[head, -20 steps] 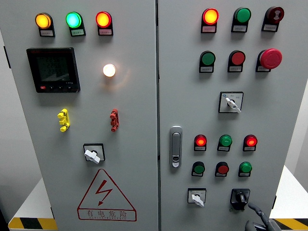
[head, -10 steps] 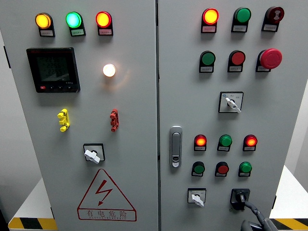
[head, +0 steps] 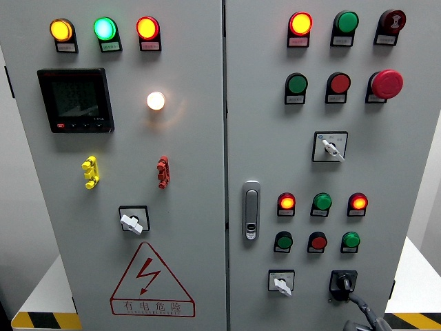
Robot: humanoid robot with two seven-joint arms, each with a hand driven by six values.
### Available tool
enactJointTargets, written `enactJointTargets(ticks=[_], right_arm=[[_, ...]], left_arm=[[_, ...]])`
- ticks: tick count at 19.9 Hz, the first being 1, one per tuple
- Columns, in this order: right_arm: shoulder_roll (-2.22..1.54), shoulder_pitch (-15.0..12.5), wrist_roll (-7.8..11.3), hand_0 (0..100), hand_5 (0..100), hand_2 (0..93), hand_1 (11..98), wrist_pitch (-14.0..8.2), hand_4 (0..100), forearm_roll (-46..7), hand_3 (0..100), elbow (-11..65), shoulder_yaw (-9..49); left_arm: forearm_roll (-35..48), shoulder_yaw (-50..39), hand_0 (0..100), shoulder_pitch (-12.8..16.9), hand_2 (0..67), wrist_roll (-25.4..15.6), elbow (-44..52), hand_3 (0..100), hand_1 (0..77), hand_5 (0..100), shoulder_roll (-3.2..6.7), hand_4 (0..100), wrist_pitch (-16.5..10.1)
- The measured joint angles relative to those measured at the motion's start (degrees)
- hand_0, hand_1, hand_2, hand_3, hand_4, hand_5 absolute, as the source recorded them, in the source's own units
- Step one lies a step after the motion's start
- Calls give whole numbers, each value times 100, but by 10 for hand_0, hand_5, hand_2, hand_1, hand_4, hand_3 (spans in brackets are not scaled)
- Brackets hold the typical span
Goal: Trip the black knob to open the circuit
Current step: 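Close the right hand fingers around the black rotary knob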
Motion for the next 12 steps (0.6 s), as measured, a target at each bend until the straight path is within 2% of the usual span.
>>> enactJointTargets(ticks=[12], right_arm=[[-6, 25, -12, 1000, 1000, 9, 639, 0, 940, -1, 892, -51, -149]], left_arm=[[0, 0, 0, 1, 129, 0, 0, 214, 31, 16, 1, 67, 0]])
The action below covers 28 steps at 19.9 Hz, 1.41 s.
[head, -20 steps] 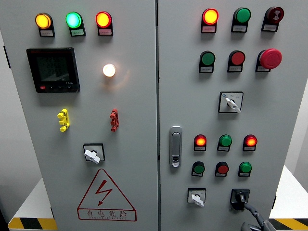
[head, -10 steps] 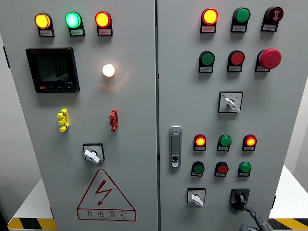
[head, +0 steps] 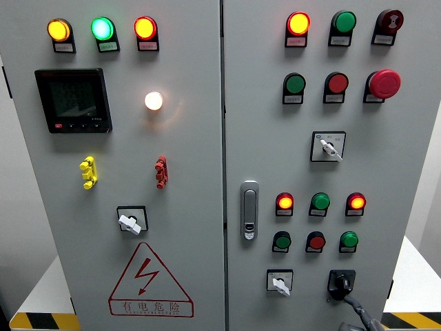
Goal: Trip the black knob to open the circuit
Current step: 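Close the right hand fingers around the black rotary knob, then twist the black knob with the right hand to switch it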
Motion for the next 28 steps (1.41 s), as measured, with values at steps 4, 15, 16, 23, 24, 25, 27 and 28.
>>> enactJointTargets(ticks=[4, 15, 16, 23, 24, 25, 27, 28], right_arm=[[0, 3, 2, 1000, 1000, 9, 636, 0, 940, 6, 894, -1, -6], [-3, 36, 2, 1000, 1000, 6, 633, 6, 943, 9, 907, -1, -76], [-3, 37, 2, 1000, 1000, 6, 632, 7, 943, 9, 907, -1, -76], [-9, 70, 2, 1000, 1000, 7, 630, 10, 946, 58, 910, -1, -86], [-9, 75, 2, 1000, 1000, 7, 630, 10, 946, 129, 913, -1, -92], [-9, 81, 2, 1000, 1000, 7, 629, 10, 946, 185, 914, -1, -107], [-8, 93, 2, 1000, 1000, 8, 630, 10, 946, 227, 915, -1, -119], [-5, 100, 2, 1000, 1000, 8, 630, 10, 946, 233, 915, 0, -124]], left_arm=[[0, 0, 0, 0, 129, 0, 0, 214, 31, 16, 1, 67, 0], [0, 0, 0, 0, 129, 0, 0, 214, 31, 16, 1, 67, 0], [0, 0, 0, 0, 129, 0, 0, 214, 31, 16, 1, 67, 0], [0, 0, 0, 0, 129, 0, 0, 214, 31, 16, -5, 67, 0], [0, 0, 0, 0, 129, 0, 0, 214, 32, 16, -5, 67, 0], [0, 0, 0, 0, 129, 0, 0, 214, 33, 16, -4, 67, 0], [0, 0, 0, 0, 129, 0, 0, 214, 33, 16, -3, 67, 0], [0, 0, 0, 0, 129, 0, 0, 214, 32, 16, -3, 67, 0]])
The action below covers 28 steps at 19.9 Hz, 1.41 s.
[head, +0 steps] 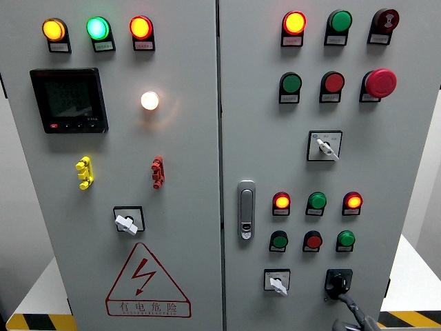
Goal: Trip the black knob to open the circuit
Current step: 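Twist the black knob with the right hand to switch it, then release the knob and pull the right hand down away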
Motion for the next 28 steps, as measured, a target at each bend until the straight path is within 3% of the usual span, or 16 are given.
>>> enactJointTargets(ticks=[12, 18, 22, 28], right_arm=[[5, 17, -7, 1000, 1000, 13, 623, 0, 950, 13, 920, 3, -6], [-59, -18, 9, 1000, 1000, 19, 621, -7, 951, 22, 922, -33, 43], [-157, -26, 11, 1000, 1000, 20, 620, -7, 950, 47, 923, -36, 85], [-350, -55, 19, 1000, 1000, 21, 618, -15, 951, 118, 923, -36, 181]], left_arm=[[0, 0, 0, 0, 129, 0, 0, 214, 31, 16, 4, 67, 0], [0, 0, 0, 0, 129, 0, 0, 214, 30, 15, 0, 67, 0], [0, 0, 0, 0, 129, 0, 0, 214, 30, 15, -1, 67, 0], [0, 0, 0, 0, 129, 0, 0, 214, 31, 15, 1, 67, 0]])
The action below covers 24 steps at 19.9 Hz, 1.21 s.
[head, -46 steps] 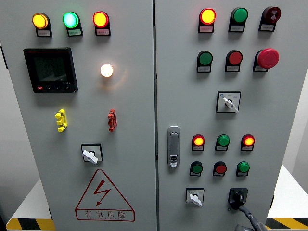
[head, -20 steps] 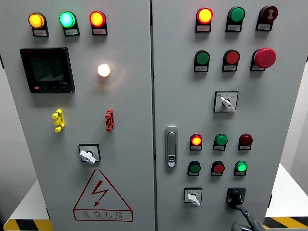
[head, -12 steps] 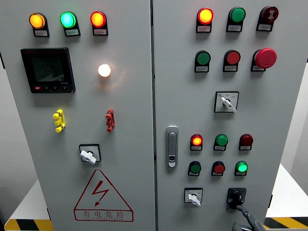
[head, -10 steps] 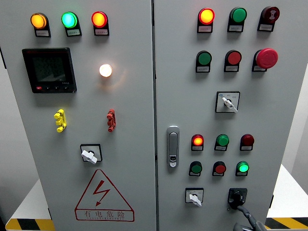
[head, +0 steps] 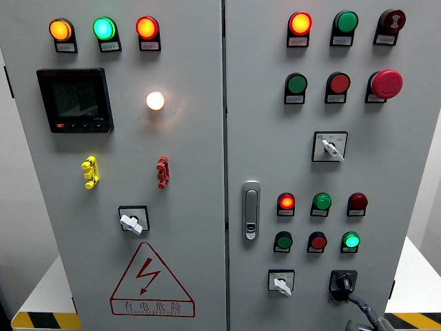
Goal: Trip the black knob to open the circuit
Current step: 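Release the knob and pull the right hand down away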
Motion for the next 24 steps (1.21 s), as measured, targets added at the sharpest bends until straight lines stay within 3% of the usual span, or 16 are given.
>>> enactJointTargets(ticks=[3, 6, 7, 8, 12, 15, 18, 20, 22, 24], right_arm=[[-66, -57, 20, 1000, 1000, 23, 611, -38, 954, 1, 923, 31, 60], [-36, -212, 42, 1000, 1000, 57, 538, -89, 942, 1, 901, 129, 109], [-21, -284, 48, 1000, 1000, 72, 522, -112, 901, 1, 870, 174, 130], [-13, -358, 50, 1000, 1000, 82, 514, -131, 797, 1, 785, 208, 147], [1, -475, 60, 1000, 750, 79, 477, -214, 485, 1, 535, 343, 179], [-1, -513, 61, 1000, 611, 44, 468, -229, 359, 8, 413, 446, 178], [1, -583, 62, 1000, 552, 58, 467, -231, 316, 8, 357, 542, 140], [20, -686, 62, 1000, 522, 66, 467, -228, 297, 8, 332, 619, 101], [80, -756, 62, 1000, 506, 71, 468, -224, 281, 8, 319, 690, 75], [115, -823, 49, 996, 495, 75, 465, -226, 271, 9, 307, 756, 26]], left_arm=[[0, 0, 0, -1, 129, 0, 0, 214, 31, 15, 0, 67, 0], [0, 0, 0, -3, 129, 0, 0, 214, 31, 16, 0, 67, 0], [0, 0, 0, -2, 129, 0, 0, 214, 31, 16, -2, 67, 0], [0, 0, 0, -1, 129, 0, 0, 214, 30, 15, -1, 67, 0], [0, 0, 0, 0, 129, 0, 0, 214, 30, 16, -1, 67, 0], [0, 0, 0, 0, 129, 0, 0, 214, 30, 16, 0, 67, 0], [0, 0, 0, 0, 129, 0, 0, 214, 30, 16, 0, 67, 0], [0, 0, 0, 0, 129, 0, 0, 214, 30, 16, 0, 67, 0], [0, 0, 0, 0, 129, 0, 0, 214, 30, 16, 0, 67, 0], [0, 0, 0, 0, 129, 0, 0, 214, 30, 16, -1, 67, 0]])
